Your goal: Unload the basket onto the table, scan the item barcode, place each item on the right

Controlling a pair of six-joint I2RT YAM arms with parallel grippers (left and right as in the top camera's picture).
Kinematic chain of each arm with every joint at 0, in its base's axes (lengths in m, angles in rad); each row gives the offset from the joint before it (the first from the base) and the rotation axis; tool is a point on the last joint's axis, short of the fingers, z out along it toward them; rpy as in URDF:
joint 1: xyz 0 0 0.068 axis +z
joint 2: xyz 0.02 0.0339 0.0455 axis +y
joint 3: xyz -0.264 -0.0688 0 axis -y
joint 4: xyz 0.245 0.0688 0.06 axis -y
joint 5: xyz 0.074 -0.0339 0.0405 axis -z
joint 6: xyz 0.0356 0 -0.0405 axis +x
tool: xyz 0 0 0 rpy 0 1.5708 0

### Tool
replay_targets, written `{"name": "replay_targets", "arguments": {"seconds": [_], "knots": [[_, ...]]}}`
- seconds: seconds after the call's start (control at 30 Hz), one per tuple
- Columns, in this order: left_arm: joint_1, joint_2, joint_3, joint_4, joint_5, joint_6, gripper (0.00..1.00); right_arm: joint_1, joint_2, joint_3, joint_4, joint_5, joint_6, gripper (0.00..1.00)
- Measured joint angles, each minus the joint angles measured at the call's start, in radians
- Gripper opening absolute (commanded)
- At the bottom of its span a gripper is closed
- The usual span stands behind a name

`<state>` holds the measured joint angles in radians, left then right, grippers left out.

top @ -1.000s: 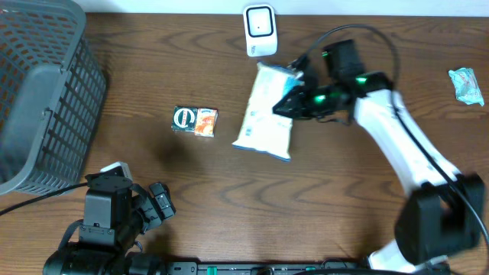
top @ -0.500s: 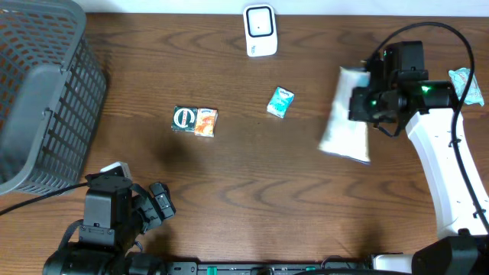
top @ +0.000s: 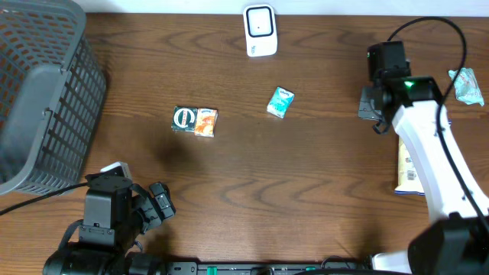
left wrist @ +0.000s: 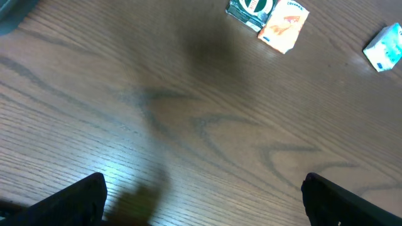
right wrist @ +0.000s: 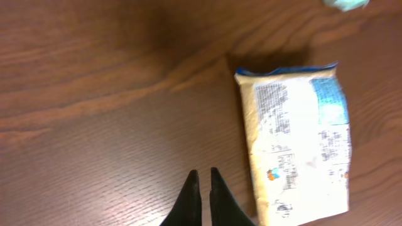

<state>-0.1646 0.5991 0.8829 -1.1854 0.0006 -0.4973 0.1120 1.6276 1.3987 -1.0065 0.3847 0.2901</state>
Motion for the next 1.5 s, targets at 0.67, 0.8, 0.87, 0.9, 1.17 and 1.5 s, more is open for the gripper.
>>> {"name": "replay_targets", "arguments": {"seconds": [0.67,0.8,0.87,0.9,1.17,1.5], "knots": [[0.000,0.000,0.000,0.000,0.000,0.000,0.98,-0.650,0.058,0.000,0.055,-0.584,-0.089,0.99],[0.000,0.000,0.000,0.000,0.000,0.000,0.98,-0.734,0.066,0.000,0.054,-0.663,-0.161,0.99],[0.000,0.000,0.000,0.000,0.000,0.000,0.98,-0.755,0.081,0.000,0.046,-0.682,-0.195,0.99],[0.000,0.000,0.000,0.000,0.000,0.000,0.97,-0.765,0.092,0.000,0.042,-0.688,-0.208,0.99],[0.000,0.000,0.000,0.000,0.000,0.000,0.98,-0.807,0.269,0.000,0.024,-0.711,-0.330,0.99],[0.000,0.000,0.000,0.000,0.000,0.000,0.97,-0.811,0.452,0.020,-0.025,-0.804,-0.443,0.77]]}}
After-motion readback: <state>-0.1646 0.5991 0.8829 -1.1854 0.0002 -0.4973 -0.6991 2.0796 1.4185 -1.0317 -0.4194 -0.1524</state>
